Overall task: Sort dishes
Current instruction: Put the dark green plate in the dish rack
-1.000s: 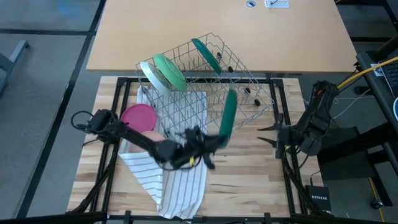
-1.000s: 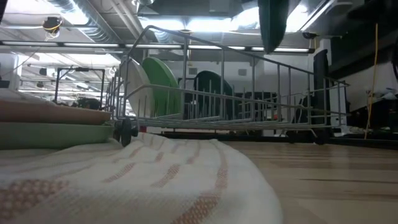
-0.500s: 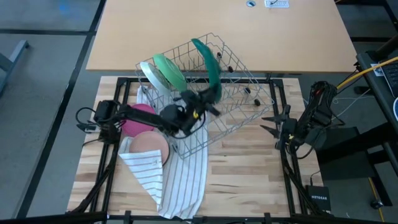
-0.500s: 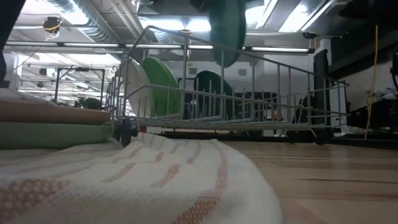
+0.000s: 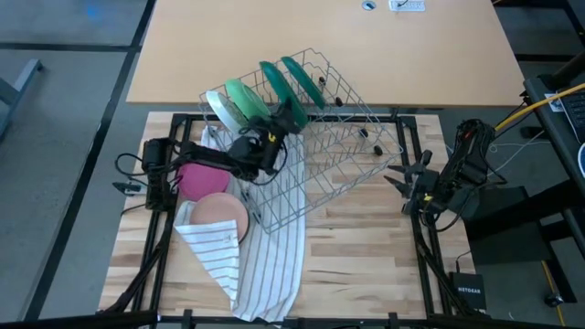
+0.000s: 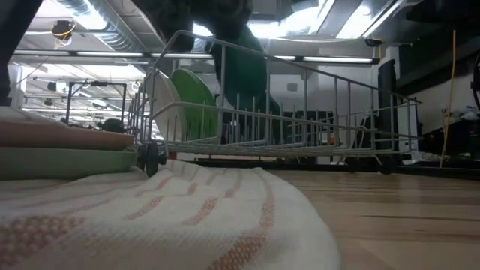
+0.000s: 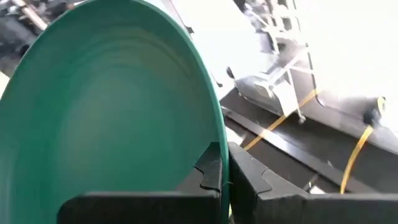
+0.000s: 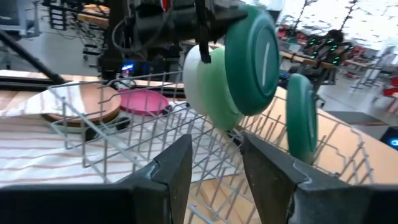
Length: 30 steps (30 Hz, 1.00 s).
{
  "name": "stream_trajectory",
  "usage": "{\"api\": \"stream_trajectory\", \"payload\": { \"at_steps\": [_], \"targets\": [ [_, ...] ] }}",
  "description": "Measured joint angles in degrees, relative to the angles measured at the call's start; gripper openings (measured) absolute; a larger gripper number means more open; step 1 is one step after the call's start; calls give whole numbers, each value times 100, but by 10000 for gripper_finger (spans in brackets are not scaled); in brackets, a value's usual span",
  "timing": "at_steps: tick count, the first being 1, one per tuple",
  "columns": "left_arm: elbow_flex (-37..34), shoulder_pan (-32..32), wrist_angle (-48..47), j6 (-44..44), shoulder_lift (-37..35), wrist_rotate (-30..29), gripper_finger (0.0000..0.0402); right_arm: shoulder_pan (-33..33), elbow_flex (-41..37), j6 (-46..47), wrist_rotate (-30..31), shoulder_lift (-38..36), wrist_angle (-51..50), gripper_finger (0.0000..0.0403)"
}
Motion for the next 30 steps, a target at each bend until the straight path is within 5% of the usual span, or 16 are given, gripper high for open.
{"api": "stream_trajectory", "payload": {
  "at_steps": [17,30],
  "targets": [
    [-102,1061,-1111,-1611,0,462,0,0,0,-20,151,0,-59,145],
    [-102,1200,-1730,-1744,0,466,0,0,0,-20,151,2,-61,145]
  ]
}}
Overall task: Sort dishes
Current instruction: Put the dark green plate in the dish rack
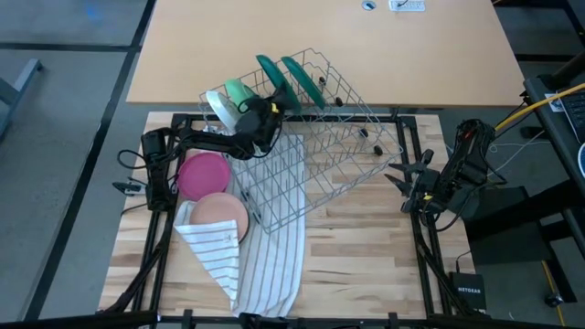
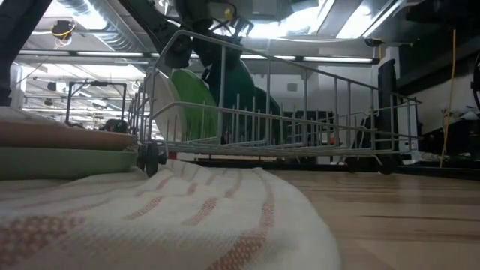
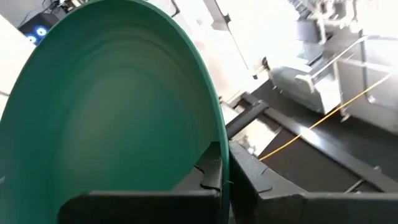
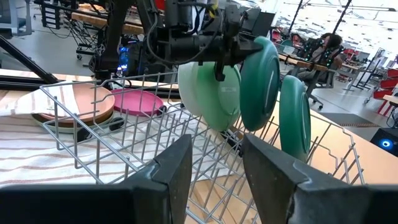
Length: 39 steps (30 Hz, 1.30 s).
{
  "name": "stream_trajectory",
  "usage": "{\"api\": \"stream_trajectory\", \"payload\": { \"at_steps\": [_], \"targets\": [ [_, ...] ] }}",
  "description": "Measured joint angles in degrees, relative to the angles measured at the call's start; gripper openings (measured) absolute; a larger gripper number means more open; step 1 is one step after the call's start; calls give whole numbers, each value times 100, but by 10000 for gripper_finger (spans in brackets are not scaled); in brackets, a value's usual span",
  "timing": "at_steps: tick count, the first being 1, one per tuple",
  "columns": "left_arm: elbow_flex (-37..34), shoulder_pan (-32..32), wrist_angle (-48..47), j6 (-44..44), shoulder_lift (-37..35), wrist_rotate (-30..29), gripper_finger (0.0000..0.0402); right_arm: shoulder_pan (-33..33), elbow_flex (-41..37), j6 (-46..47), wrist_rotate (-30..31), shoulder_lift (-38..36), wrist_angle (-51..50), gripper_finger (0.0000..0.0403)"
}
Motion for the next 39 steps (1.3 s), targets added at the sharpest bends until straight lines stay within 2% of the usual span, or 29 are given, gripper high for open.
{"api": "stream_trajectory", "payload": {
  "at_steps": [6,12,21,32,39],
  "targets": [
    [0,4,-556,-403,0,6,15,0,0,0,0,0,0,145],
    [2,63,-583,-424,0,0,37,0,0,0,-5,0,0,145],
    [2,69,-574,297,1,-67,83,0,0,1,-9,0,0,145],
    [2,172,-537,615,2,-314,144,0,0,2,-13,2,0,145],
    [2,271,-482,740,2,-329,162,0,0,2,-13,1,0,145]
  ]
}}
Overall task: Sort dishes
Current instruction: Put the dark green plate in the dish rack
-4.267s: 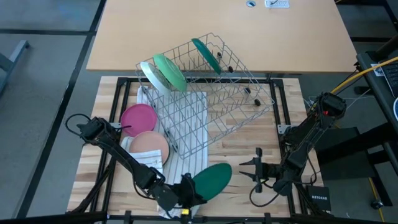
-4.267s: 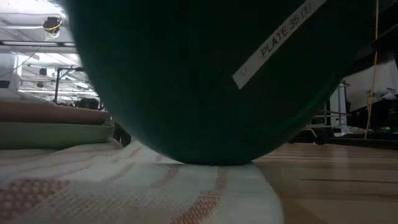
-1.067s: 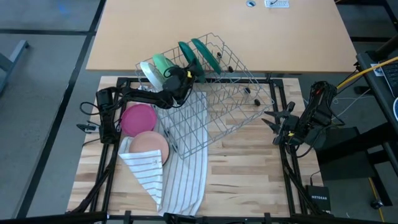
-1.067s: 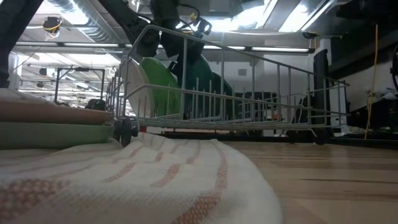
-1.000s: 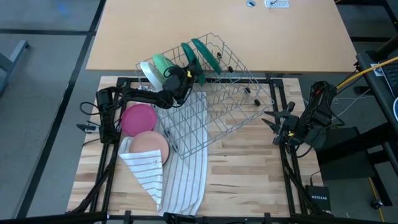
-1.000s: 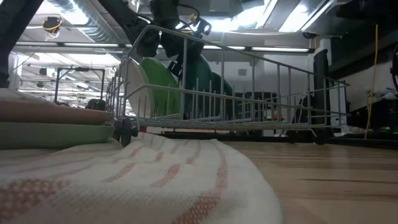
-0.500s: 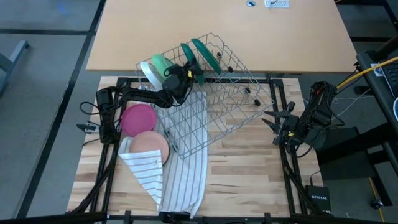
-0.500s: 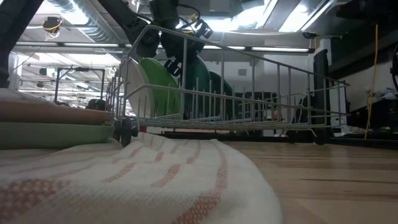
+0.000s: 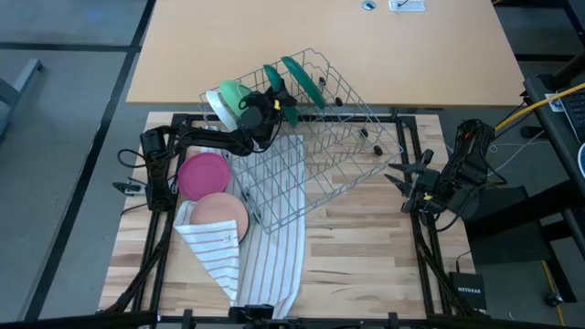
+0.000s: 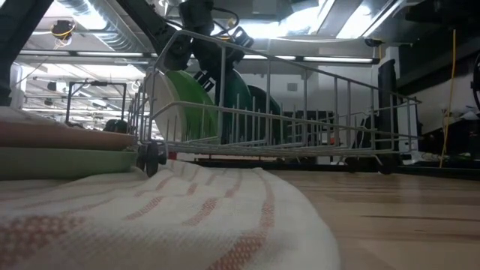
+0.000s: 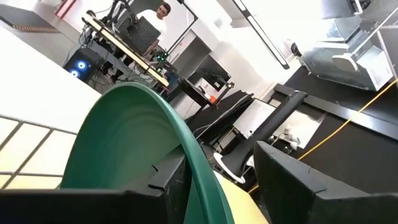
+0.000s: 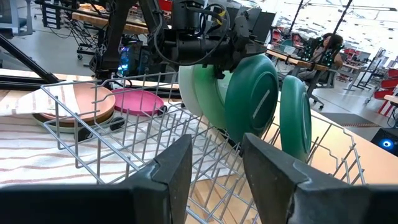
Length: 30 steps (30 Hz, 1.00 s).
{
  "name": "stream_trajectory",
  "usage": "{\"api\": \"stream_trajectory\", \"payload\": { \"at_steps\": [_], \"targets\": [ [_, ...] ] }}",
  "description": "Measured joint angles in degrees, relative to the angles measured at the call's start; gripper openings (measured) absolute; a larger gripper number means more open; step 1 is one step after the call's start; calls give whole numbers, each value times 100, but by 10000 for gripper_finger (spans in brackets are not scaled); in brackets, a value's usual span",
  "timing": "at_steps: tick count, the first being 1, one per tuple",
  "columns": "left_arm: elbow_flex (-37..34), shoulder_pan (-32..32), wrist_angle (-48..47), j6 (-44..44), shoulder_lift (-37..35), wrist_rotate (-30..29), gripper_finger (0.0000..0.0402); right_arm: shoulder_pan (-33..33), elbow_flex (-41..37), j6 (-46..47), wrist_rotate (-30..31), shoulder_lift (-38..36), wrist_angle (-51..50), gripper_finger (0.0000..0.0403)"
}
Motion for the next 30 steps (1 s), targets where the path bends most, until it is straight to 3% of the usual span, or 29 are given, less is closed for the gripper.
{"api": "stream_trajectory", "payload": {
  "at_steps": [15,30],
  "targets": [
    [0,26,716,-555,0,6,161,0,0,0,-2,1,0,145],
    [12,328,537,-738,0,95,159,0,0,0,-2,1,1,145]
  ]
}}
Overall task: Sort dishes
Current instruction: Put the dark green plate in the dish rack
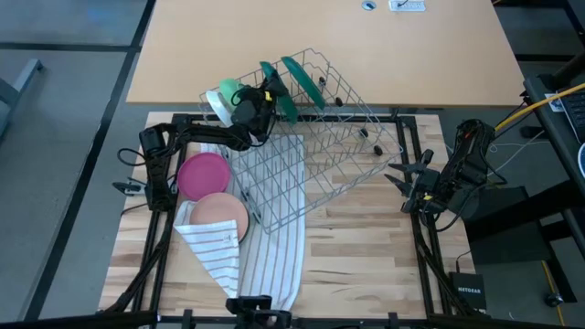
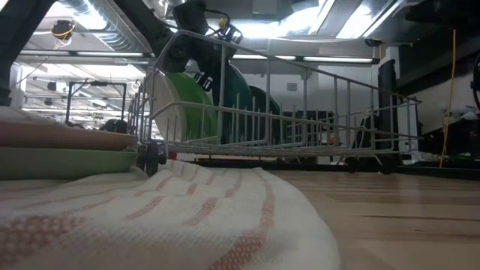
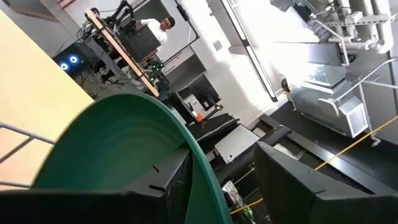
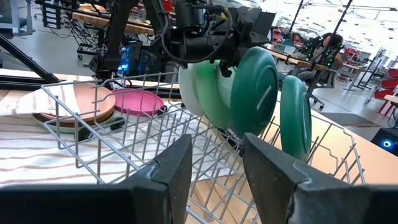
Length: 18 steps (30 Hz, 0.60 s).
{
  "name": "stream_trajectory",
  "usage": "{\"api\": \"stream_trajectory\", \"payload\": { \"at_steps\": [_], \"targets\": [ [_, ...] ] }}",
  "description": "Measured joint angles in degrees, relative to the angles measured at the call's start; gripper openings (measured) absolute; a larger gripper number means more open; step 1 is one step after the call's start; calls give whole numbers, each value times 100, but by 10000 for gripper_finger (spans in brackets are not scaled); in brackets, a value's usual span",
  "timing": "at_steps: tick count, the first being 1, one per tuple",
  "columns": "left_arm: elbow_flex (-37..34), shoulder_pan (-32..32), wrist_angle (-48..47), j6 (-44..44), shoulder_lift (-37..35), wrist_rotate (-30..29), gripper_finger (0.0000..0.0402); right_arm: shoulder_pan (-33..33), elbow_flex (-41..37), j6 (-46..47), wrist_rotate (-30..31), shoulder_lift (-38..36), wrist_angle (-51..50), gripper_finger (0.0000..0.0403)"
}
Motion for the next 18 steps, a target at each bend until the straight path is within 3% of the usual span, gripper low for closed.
{"api": "stream_trajectory", "payload": {
  "at_steps": [10,18],
  "targets": [
    [86,153,-136,1152,2,87,159,0,0,-1,0,0,-1,145],
    [86,98,-1267,1576,4,413,159,0,0,0,0,0,0,145]
  ]
}}
